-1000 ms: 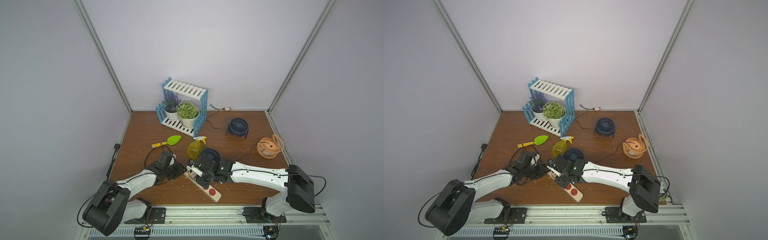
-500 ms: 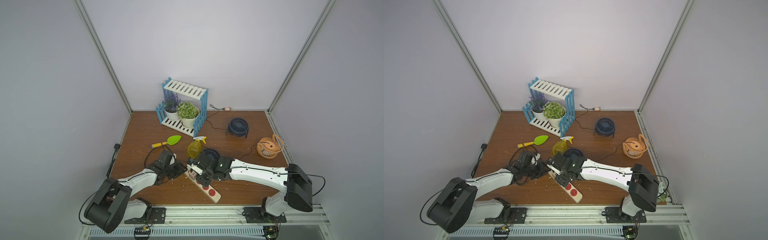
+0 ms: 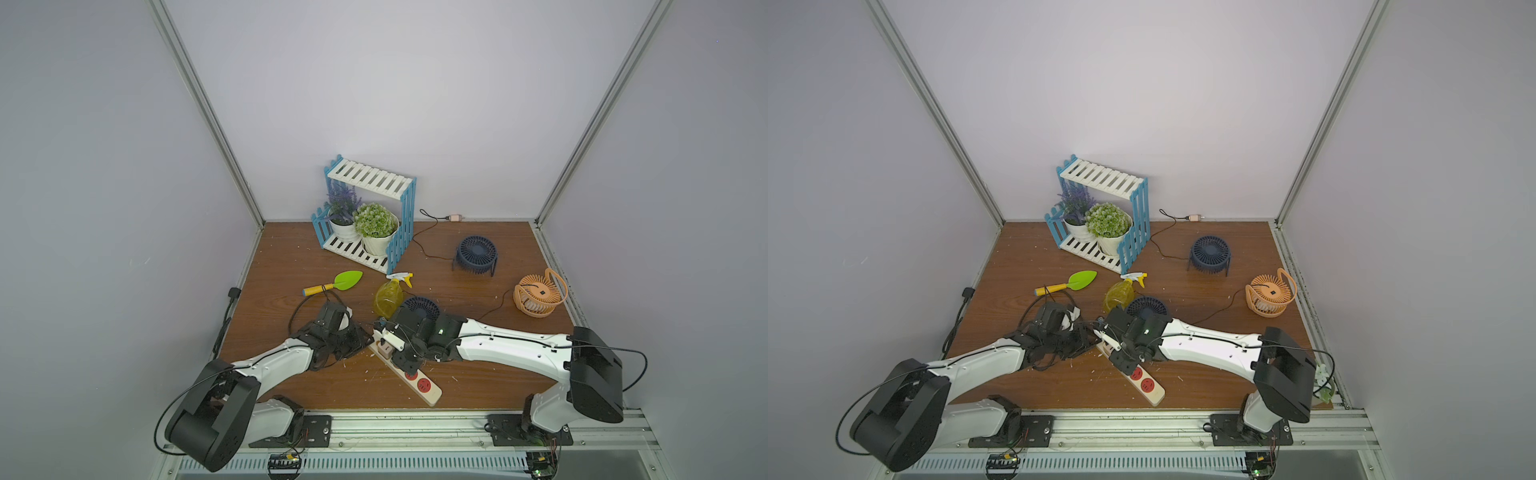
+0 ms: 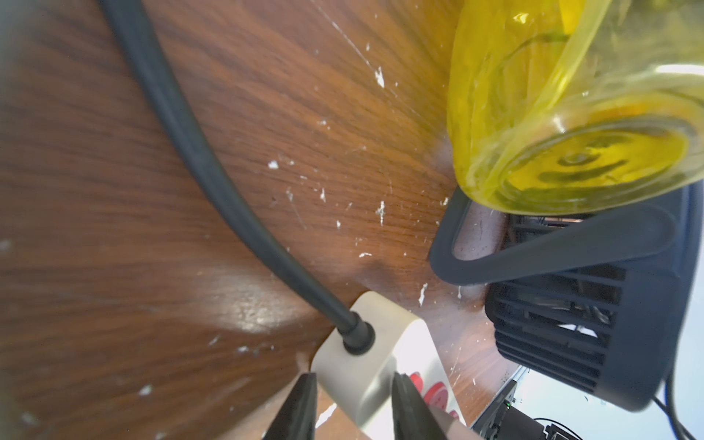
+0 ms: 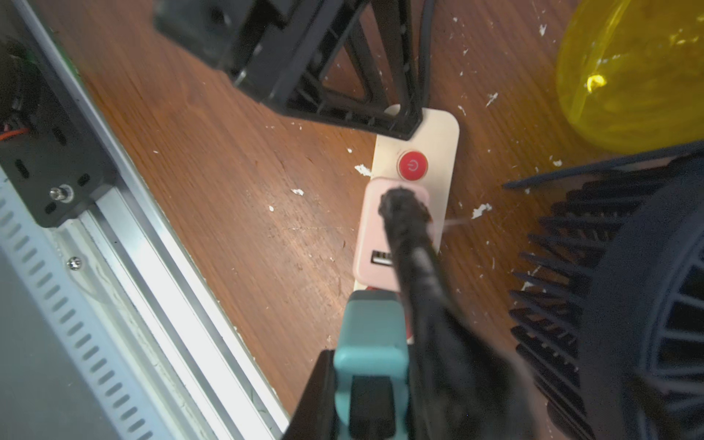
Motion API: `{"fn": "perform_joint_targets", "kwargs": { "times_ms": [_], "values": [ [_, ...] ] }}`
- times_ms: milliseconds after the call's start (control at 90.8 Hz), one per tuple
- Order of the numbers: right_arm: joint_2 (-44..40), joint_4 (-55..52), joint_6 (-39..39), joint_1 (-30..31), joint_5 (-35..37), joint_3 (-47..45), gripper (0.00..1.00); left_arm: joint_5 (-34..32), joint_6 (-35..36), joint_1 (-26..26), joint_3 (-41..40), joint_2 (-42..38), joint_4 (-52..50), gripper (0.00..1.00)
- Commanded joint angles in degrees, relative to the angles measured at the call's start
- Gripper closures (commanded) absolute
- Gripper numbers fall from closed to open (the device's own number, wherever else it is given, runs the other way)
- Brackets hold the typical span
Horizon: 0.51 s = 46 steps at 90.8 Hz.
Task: Plug the desk fan into the power strip
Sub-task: Insert the plug into the socket.
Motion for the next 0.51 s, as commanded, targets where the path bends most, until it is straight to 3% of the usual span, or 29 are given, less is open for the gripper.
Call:
{"fn": "perform_joint_targets", "kwargs": {
  "times_ms": [0, 308, 495],
  "values": [
    [0.7, 0.2, 0.6, 0.0, 1.1, -1.6, 1.0, -0.7, 1.4, 0.6, 1.1, -0.6, -1.9, 0.64],
    [1.8, -5.8, 4.0, 1.5, 7.8, -2.3, 1.0, -0.4, 1.2, 0.6, 0.9, -0.4, -1.4, 0.64],
    [4.5, -5.6, 5.8, 2.1, 7.6, -2.6, 1.0, -0.3, 1.4, 0.6, 0.9, -0.2, -1.3, 0.64]
  ]
}}
